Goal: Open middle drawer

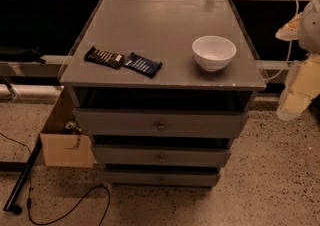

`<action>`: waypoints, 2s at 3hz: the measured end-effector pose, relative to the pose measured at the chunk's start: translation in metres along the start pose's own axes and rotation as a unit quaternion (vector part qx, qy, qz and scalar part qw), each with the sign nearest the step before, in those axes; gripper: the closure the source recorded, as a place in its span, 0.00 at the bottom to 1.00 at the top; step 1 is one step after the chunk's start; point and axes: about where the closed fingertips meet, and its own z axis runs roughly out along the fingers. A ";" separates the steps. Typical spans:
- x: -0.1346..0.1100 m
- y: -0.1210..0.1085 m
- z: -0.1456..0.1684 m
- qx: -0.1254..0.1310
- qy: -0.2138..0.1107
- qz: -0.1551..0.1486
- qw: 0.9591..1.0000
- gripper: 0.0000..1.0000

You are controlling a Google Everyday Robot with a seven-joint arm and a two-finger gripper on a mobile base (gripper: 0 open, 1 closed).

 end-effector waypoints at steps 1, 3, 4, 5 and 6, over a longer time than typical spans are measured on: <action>0.000 0.000 0.000 0.000 0.000 0.000 1.000 0.00; 0.010 0.013 0.018 0.000 -0.047 0.067 0.997 0.00; 0.019 0.041 0.057 -0.015 -0.073 0.122 0.990 0.00; 0.020 0.079 0.120 -0.052 -0.056 0.135 0.988 0.00; 0.020 0.079 0.120 -0.052 -0.056 0.135 0.988 0.00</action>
Offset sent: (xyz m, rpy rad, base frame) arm 0.0016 -0.0036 -0.0050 0.0639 -0.0127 -0.0525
